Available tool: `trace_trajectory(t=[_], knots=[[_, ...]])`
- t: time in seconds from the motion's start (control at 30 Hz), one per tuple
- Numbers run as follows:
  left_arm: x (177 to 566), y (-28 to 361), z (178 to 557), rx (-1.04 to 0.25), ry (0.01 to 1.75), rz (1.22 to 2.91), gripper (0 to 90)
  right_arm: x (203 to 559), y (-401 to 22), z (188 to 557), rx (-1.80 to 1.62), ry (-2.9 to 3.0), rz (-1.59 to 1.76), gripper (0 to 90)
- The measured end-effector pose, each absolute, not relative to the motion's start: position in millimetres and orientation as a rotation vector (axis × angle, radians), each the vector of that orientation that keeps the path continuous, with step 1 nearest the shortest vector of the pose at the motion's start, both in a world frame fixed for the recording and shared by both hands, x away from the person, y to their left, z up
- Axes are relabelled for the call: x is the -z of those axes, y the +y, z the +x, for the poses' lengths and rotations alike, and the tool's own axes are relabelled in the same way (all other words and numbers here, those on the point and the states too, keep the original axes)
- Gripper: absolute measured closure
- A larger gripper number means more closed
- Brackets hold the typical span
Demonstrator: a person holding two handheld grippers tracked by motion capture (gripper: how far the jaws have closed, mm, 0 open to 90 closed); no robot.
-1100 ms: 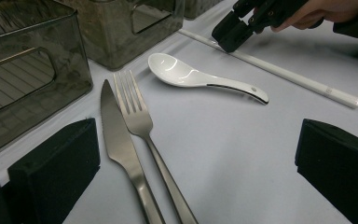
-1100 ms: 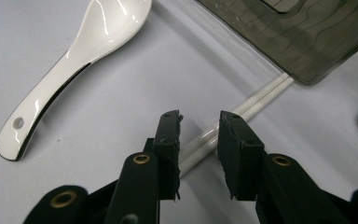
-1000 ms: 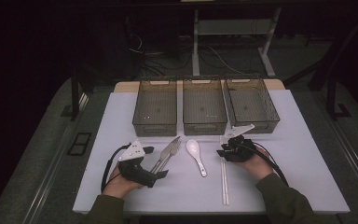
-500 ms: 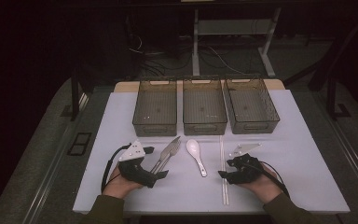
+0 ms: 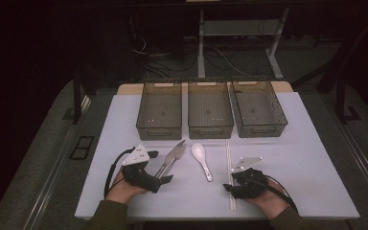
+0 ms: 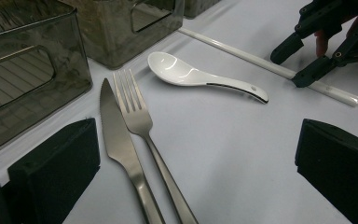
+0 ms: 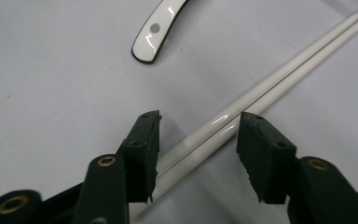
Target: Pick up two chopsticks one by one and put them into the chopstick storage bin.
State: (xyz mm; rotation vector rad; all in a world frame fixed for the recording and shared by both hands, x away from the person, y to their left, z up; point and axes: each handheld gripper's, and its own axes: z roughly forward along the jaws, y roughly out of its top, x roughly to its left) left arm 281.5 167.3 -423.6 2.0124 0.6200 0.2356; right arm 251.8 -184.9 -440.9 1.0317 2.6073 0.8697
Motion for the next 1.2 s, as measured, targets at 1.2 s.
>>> trace_trajectory(t=[1.2], knots=[[424,168,283,-0.239,0.623,2.008,0.0,438,-195,361,-1.020,2.324,1.345,66.7]])
